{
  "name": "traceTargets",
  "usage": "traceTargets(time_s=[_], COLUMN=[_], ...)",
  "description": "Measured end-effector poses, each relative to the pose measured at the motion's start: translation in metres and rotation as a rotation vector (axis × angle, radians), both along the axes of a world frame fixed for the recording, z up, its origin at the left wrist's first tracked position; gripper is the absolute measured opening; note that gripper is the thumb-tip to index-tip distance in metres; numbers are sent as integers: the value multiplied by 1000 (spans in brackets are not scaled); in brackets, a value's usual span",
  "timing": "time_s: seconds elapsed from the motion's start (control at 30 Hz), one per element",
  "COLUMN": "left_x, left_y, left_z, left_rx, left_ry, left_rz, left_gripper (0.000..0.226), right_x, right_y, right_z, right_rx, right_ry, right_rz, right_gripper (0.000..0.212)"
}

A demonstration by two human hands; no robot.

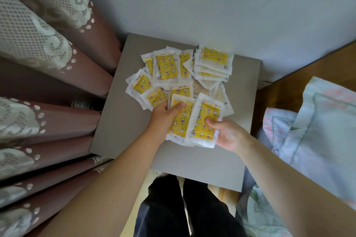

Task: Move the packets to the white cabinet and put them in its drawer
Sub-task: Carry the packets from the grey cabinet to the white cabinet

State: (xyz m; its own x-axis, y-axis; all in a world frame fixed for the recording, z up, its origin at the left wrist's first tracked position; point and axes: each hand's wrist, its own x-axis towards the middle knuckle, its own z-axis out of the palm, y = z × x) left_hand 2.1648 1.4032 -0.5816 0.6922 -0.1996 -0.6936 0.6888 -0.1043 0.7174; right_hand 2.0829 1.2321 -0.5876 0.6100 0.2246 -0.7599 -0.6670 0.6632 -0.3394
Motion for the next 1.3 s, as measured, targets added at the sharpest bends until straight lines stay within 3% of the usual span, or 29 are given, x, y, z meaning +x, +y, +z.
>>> traceTargets(time_s=[0.13, 0.3, 0.47, 0.6, 0.7, 0.9, 1.07, 1.3], left_x=[0, -3, -18, -34, -59, -139, -222, -352], left_y=[0, 14, 50, 88, 117, 151, 165, 194], left_z=[22, 63, 97, 117, 128, 139, 134, 137], left_rx=[-93, -144, -90, 9, 30, 33, 65, 80], left_ry=[91, 158, 93, -7, -7, 51, 78, 88], left_rz=[-27, -138, -211, -327, -458, -770, -1163, -1557], left_gripper=[10, 28, 31, 31, 38, 22, 29, 37], right_x=[4, -2, -22, -56, -97, -217, -322, -464], right_y=[4, 22, 63, 110, 150, 225, 275, 365], right_z=[21, 60, 94, 120, 135, 140, 144, 132], right_rx=[-104, -258, -307, -270, -178, -14, -89, -88], right_ry=[58, 127, 196, 109, 93, 112, 238, 306], right_rz=[-73, -133, -237, -324, -439, -808, -983, -1250], right_gripper=[44, 28, 32, 34, 27, 32, 15, 27])
